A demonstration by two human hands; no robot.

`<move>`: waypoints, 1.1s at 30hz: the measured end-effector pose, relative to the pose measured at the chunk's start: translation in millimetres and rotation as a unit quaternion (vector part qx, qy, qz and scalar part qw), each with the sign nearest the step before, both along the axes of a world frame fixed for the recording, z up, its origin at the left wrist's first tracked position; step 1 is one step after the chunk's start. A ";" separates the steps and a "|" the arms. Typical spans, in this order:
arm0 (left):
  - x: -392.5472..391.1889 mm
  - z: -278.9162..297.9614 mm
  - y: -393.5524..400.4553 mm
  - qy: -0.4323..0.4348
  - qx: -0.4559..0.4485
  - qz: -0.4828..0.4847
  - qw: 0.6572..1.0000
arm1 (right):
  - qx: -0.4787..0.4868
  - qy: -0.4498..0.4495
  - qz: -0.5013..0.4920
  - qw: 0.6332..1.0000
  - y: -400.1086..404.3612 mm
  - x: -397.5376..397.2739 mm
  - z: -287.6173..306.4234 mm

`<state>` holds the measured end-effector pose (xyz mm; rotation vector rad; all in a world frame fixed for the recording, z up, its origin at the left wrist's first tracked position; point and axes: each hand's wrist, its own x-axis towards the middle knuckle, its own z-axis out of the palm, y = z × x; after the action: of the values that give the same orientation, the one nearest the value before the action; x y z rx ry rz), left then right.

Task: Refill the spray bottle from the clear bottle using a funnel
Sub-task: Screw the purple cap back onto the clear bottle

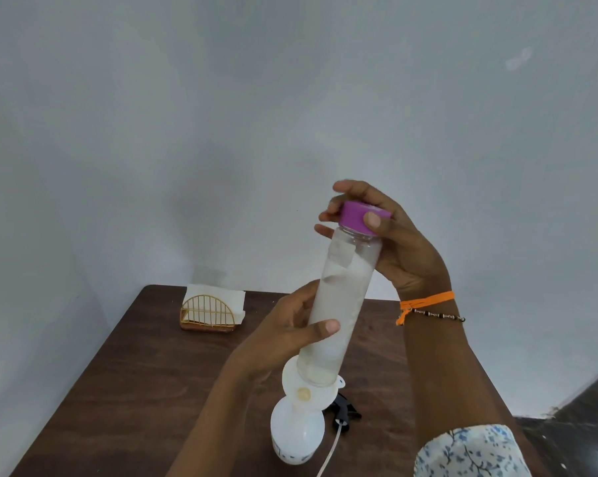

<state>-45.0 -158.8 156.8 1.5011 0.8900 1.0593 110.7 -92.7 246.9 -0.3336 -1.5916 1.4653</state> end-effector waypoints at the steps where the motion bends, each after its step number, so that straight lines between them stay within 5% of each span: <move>1: 0.6 -1.5 1.2 0.001 0.000 0.009 1.000 | 0.002 -0.006 -0.019 1.000 -0.1 -1.3 0.2; 10: 9.9 -9.4 9.7 0.025 0.023 0.094 0.995 | 0.022 -0.080 -0.239 0.968 -1.2 -17.0 0.7; 14: 13.7 -8.8 13.3 0.042 0.034 0.102 0.993 | 0.017 -0.065 -0.270 0.961 0.7 -18.5 4.4; 24: 0.4 -16.2 37.3 0.031 0.017 0.127 0.991 | 0.118 -0.210 -0.356 0.903 12.2 -25.0 3.6; 33: -26.9 -76.0 56.2 -0.010 -0.167 0.299 0.939 | 0.137 -0.283 -0.373 0.873 63.1 -55.4 -61.4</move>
<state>-71.9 -102.6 80.8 0.9466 1.4857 1.2659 55.3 -29.6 185.5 -1.1449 -1.7854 0.5471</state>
